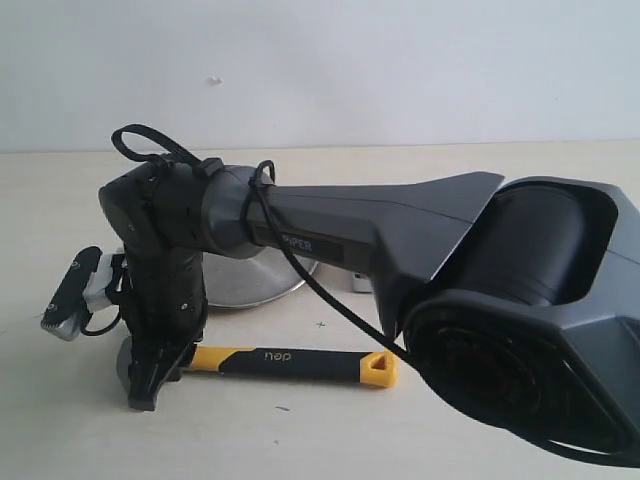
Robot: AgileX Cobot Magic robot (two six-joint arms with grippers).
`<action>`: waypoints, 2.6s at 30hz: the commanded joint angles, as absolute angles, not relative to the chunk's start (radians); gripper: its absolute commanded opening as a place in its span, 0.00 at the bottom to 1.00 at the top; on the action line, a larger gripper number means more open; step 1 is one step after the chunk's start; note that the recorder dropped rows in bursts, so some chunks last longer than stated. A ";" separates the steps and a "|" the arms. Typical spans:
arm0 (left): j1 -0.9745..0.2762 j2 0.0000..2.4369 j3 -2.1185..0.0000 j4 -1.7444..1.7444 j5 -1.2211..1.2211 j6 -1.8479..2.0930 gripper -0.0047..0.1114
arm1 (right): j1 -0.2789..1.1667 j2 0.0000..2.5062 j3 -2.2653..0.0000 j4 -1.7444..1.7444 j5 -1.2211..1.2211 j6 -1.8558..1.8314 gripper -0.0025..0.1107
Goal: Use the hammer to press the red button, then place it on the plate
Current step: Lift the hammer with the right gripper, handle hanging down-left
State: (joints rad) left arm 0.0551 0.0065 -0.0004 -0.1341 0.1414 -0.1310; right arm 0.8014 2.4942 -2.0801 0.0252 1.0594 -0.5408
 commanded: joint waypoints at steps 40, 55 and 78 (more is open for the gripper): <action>0.049 0.000 0.000 -0.137 0.142 -0.128 0.04 | 0.768 1.402 -0.797 0.316 -0.353 0.078 0.02; 0.049 0.000 0.000 -0.137 0.142 -0.128 0.04 | 0.768 1.322 -0.510 0.203 -0.902 0.483 0.02; 0.049 0.000 0.000 -0.146 -0.156 -0.198 0.04 | 0.768 1.420 -0.404 0.279 -1.195 0.580 0.02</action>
